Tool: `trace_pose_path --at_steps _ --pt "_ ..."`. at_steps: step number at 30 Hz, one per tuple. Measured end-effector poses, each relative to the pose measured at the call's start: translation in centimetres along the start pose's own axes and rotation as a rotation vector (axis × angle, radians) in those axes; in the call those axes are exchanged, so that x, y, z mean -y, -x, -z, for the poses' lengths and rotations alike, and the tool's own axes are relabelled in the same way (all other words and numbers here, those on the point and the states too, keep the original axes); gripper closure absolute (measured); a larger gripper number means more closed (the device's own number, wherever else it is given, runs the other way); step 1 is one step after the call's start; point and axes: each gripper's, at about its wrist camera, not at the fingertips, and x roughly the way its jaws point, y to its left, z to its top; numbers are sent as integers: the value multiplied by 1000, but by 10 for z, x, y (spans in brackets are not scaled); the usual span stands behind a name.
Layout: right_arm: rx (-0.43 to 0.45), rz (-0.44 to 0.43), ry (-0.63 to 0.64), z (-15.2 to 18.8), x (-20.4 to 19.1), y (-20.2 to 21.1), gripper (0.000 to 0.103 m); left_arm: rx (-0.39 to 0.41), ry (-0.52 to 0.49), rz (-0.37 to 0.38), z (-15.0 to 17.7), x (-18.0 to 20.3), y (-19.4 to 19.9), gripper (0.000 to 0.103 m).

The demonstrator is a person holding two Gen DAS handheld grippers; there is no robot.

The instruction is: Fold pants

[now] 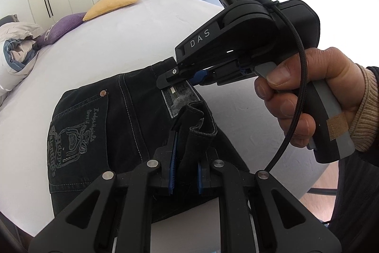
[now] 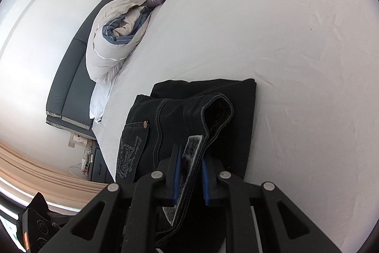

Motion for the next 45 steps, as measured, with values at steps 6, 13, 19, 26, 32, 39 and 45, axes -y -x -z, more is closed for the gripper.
trace_pose_path --at_steps 6,13,19,26,32,39,45 --pt "6 10 -16 2 11 5 87 -8 -12 9 -1 14 -10 92" --pt "-29 17 -45 7 26 -10 87 -53 1 16 15 14 -31 85" --pt "-27 23 -21 7 27 -10 88 -59 36 95 13 9 -22 59" --pt "-33 13 -45 6 31 3 76 53 158 159 18 -49 38 39" --pt "28 15 63 -3 -7 40 76 134 392 202 4 -169 41 62" --pt "-97 -194 38 -7 -24 -10 92 38 653 500 0 -263 -45 99" --pt "-191 -157 -114 5 24 -42 103 -73 794 615 35 -309 -114 103"
